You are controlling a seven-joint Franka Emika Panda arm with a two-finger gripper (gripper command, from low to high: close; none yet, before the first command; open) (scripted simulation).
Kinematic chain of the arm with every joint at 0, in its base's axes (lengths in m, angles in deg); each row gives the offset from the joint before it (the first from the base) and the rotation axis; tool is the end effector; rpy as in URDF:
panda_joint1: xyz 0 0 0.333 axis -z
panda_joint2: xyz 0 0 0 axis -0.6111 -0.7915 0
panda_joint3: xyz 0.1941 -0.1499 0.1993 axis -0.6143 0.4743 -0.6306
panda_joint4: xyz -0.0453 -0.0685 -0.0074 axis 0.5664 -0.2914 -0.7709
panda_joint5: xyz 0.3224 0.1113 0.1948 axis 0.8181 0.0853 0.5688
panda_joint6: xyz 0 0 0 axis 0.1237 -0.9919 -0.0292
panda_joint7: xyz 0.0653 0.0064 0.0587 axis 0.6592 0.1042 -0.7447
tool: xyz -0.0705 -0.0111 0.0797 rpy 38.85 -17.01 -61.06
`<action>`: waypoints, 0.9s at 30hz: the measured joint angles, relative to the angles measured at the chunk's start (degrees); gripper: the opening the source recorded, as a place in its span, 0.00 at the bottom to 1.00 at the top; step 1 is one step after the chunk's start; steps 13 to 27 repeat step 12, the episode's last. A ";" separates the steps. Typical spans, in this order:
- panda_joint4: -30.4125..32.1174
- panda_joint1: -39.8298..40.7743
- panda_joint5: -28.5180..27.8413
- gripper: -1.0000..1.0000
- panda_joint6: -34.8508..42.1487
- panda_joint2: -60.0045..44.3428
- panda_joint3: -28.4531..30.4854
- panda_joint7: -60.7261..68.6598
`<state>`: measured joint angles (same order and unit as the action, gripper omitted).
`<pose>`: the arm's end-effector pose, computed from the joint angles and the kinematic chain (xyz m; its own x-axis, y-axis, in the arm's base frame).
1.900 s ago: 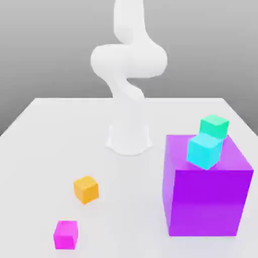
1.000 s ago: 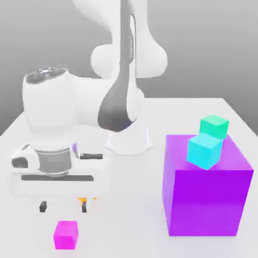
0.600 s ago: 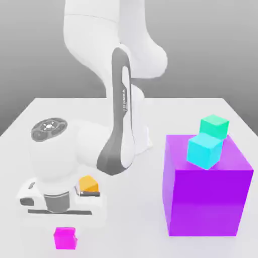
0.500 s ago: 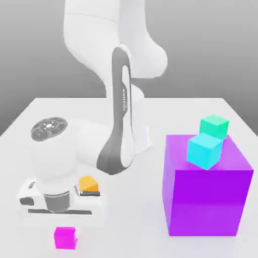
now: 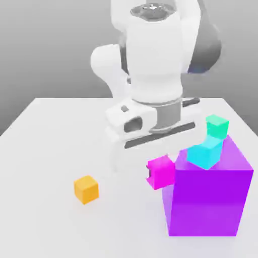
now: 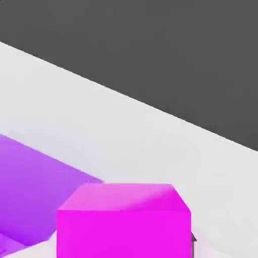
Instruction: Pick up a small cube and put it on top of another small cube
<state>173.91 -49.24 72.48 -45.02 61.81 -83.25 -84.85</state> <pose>0.4518 0.0942 0.3790 0.9660 -0.2565 -0.0334 -0.2581 -0.9643 -0.0595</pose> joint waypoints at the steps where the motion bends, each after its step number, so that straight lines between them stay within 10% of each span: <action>1: -0.28 -0.96 -0.45 0.00 2.30 2.08 -1.20 -0.21; 8: 3.31 -4.54 -2.21 0.00 3.02 6.65 -6.34 -1.12; 9: 4.23 -4.52 -2.21 1.00 1.51 6.04 -6.47 -1.14; 27: 4.23 -4.52 -2.20 1.00 1.51 6.04 -6.47 -1.14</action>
